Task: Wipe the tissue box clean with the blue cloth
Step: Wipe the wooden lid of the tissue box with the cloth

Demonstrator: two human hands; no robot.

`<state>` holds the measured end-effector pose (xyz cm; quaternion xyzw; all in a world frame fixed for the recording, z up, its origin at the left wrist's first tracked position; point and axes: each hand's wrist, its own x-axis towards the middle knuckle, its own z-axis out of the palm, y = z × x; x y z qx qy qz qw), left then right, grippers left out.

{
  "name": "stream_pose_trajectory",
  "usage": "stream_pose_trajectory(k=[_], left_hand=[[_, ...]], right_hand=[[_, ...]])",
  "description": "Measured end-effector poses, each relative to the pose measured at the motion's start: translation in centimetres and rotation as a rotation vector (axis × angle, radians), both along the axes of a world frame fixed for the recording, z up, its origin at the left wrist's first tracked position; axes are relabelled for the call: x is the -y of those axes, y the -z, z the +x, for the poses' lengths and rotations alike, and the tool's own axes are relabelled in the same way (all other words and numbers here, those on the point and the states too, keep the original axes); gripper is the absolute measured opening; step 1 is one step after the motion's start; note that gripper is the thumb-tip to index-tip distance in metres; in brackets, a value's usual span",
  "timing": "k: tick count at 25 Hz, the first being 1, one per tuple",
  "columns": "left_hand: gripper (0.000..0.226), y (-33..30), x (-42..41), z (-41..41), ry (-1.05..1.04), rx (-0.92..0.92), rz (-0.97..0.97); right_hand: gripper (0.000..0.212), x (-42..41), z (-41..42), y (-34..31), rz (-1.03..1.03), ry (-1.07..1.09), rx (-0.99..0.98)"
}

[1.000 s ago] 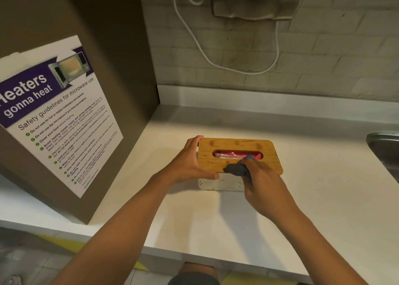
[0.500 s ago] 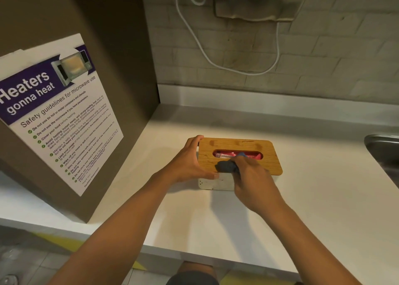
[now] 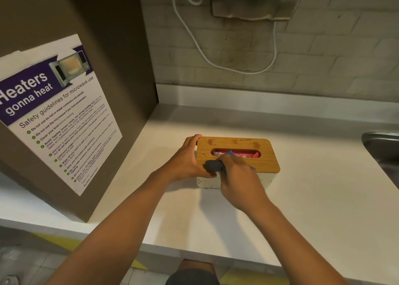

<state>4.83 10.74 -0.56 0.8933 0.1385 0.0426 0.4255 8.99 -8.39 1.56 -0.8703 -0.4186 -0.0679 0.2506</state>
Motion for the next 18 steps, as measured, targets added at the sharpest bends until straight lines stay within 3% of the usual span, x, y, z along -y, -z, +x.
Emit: stream_pose_trajectory(k=[3, 8, 11, 13, 15, 18], left_hand=[[0.118, 0.1, -0.2, 0.2, 0.009, -0.006, 0.044], [0.135, -1.0, 0.5, -1.4, -0.010, -0.088, 0.034], [0.098, -0.4, 3.2, -4.2, -0.200, 0.183, 0.098], [0.066, 0.4, 6.3, -5.9, -0.304, 0.351, -0.006], [0.059, 0.6, 9.2, -6.9, -0.332, 0.375, -0.170], [0.057, 0.1, 11.0, -7.4, -0.384, 0.501, -0.005]], right_hand=[[0.019, -0.4, -1.5, -0.2, 0.041, -0.104, -0.102], [0.029, 5.1, -1.4, -2.7, 0.423, 0.005, -0.592], [0.027, 6.6, -1.8, -2.0, 0.733, 0.040, -0.911], [0.027, 6.4, -1.9, -0.9, 0.829, 0.098, -1.041], [0.025, 5.7, -2.2, -0.3, 0.908, 0.108, -1.172], [0.026, 4.7, -3.1, -0.2, 0.964, 0.048, -1.299]])
